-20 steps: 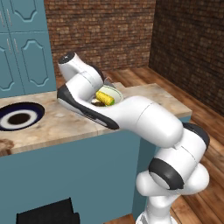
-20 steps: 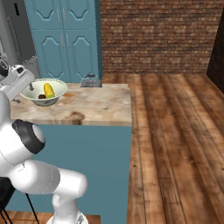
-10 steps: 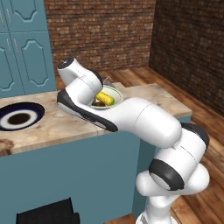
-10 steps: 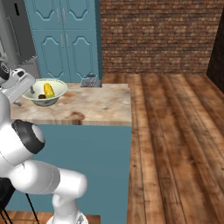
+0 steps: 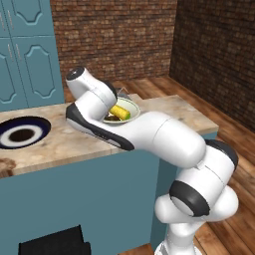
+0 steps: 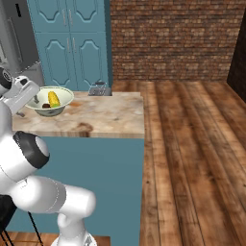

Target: Pick the chicken drumstick and corn from their plates and place them in the bowl. Then put the bowl in the fridge.

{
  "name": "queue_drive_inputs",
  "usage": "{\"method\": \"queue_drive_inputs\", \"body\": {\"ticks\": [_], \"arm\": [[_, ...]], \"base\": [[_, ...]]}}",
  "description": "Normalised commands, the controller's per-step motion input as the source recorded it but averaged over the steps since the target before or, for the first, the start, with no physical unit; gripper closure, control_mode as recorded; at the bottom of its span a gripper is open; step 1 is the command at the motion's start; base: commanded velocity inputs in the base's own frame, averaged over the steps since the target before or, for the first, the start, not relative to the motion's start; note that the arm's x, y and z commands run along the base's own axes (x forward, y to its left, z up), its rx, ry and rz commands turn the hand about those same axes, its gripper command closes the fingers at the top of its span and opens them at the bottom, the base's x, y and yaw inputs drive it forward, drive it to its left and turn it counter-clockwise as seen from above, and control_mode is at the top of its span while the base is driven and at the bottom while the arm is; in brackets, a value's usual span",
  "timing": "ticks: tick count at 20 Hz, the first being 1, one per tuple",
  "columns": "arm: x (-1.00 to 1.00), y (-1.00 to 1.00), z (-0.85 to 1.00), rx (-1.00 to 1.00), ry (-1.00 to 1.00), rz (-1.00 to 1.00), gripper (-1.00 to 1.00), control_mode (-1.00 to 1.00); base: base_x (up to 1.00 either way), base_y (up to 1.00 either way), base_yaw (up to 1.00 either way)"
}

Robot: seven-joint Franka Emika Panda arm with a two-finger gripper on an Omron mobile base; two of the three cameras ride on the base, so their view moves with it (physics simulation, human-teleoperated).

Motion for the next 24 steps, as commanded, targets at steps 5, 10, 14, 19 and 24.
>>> {"method": "queue_drive_inputs", "body": {"ticks": [5, 10, 14, 19, 24], "arm": [[0.02, 0.00, -0.04, 0.00, 0.00, 0.00, -1.00, -1.00], [0.00, 0.00, -0.05, 0.00, -0.01, 0.00, 1.00, -1.00], [-0.13, -0.14, 0.00, 0.00, -0.03, 0.00, 1.00, -1.00], [-0.21, -0.14, 0.04, 0.00, -0.07, 0.00, 1.00, -1.00], [-0.23, -0.03, 0.24, -0.03, -0.11, 0.00, 1.00, -1.00]], "base": [[0.00, 0.00, 0.00], [0.00, 0.00, 0.00], [0.00, 0.00, 0.00], [0.00, 0.00, 0.00], [0.00, 0.00, 0.00]]}}
